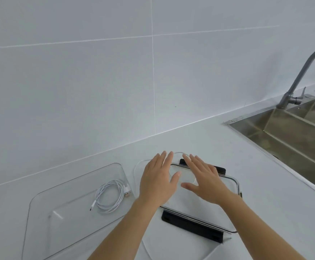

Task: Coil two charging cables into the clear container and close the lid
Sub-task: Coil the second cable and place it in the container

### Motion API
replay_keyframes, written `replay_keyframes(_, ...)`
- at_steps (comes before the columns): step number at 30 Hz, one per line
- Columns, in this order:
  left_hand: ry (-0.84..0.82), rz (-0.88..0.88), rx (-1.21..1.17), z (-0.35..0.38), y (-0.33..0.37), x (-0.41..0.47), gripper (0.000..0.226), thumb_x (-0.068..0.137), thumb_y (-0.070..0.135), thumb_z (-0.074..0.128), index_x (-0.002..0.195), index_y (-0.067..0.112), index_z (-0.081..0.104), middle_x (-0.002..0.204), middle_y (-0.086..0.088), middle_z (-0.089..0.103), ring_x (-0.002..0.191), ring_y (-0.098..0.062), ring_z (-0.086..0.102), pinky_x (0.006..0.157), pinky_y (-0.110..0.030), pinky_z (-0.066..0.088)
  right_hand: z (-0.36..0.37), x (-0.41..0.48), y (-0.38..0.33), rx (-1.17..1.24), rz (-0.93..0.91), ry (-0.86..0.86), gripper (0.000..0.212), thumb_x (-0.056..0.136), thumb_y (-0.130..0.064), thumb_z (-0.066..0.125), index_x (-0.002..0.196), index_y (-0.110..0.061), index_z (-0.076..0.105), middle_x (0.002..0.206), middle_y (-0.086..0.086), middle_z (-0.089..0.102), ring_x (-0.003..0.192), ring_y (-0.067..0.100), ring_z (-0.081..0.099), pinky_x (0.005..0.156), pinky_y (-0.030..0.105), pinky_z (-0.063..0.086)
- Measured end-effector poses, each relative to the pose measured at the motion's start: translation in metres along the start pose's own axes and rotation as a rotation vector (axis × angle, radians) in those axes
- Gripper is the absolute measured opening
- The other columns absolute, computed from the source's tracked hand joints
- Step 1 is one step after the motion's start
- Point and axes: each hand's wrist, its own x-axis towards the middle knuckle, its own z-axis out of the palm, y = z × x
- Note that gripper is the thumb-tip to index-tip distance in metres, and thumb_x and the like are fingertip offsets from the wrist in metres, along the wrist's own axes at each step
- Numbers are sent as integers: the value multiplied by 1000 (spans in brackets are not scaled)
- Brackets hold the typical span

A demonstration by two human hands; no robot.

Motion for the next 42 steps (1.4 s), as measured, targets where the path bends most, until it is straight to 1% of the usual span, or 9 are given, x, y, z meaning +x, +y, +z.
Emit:
replay_keyframes(4, -100, -1, 82, 43, -1, 9, 64, 96, 48, 31, 149, 26, 3, 159, 2, 4, 146, -16, 1, 117, -32, 6, 22, -8, 27, -3, 9, -117, 82, 85, -64, 34, 146, -32, -11, 158, -7, 0, 145, 11, -6, 114, 31, 3)
replay_keyframes(8, -146, 47, 135, 79, -3, 15, 61, 97, 45, 31, 149, 27, 5, 160, 1, 1, 146, -17, -5, 117, -31, 1, 39, -5, 44, -22, -11, -207, 104, 57, -82, -3, 148, -31, -3, 158, -5, 1, 145, 12, -4, 114, 32, 4)
replay_keyframes(11, -204, 65, 170, 97, -7, 15, 53, 96, 42, 22, 147, 25, 23, 158, -1, 14, 146, -21, 6, 116, -33, 4, 47, -2, 50, -29, -4, -194, 107, 59, -78, -10, 147, -24, 19, 157, -2, 15, 145, 16, 12, 113, 39, 15)
replay_keyframes(14, -159, 73, 180, 106, -11, 18, 44, 84, 23, 31, 109, 21, 67, 122, 2, 65, 122, -16, 55, 102, -31, 40, 54, 2, 53, -115, -31, -122, 73, 90, -64, 5, 113, -24, 62, 125, -2, 63, 117, 18, 59, 89, 37, 49)
replay_keyframes(16, -56, 117, 185, 106, -10, 21, 36, 72, 14, 35, 78, 23, 69, 87, 11, 72, 97, -10, 68, 86, -27, 53, 59, 1, 56, -119, -98, -43, 49, 87, -55, 28, 96, -27, 67, 109, -7, 70, 104, 14, 66, 85, 29, 48)
replay_keyframes(23, 47, 108, 79, 101, -5, 19, 13, 86, 7, 48, 79, 16, 53, 70, 5, 58, 74, -15, 54, 87, -28, 35, 57, 14, 60, -49, -155, 209, 18, 76, -29, 52, 70, -20, 65, 75, -9, 67, 74, 13, 67, 76, 26, 26)
replay_keyframes(27, 16, -26, -101, 70, 7, 23, 18, 99, 15, 32, 101, 10, 49, 86, 4, 50, 82, -16, 39, 67, -23, 27, 41, 27, 54, 113, -155, 351, 23, 85, -27, 44, 78, -17, 63, 78, -8, 67, 79, 9, 57, 75, 24, 26)
replay_keyframes(32, 118, -107, -436, 25, 18, 25, 14, 100, 24, 30, 93, 19, 40, 70, 9, 45, 60, -13, 42, 59, -37, 41, 8, 47, 31, 301, -79, 464, 20, 91, -19, 52, 87, -7, 68, 85, 1, 71, 78, 17, 60, 78, 23, 28)
replay_keyframes(42, 422, -249, -1010, -82, 19, 5, 18, 100, 16, 34, 86, 15, 46, 62, 2, 40, 41, -3, 30, 40, -20, 28, -46, 65, -37, 933, 35, 489, 28, 89, -14, 60, 116, -18, 51, 83, 1, 61, 77, 11, 59, 65, 3, 40)
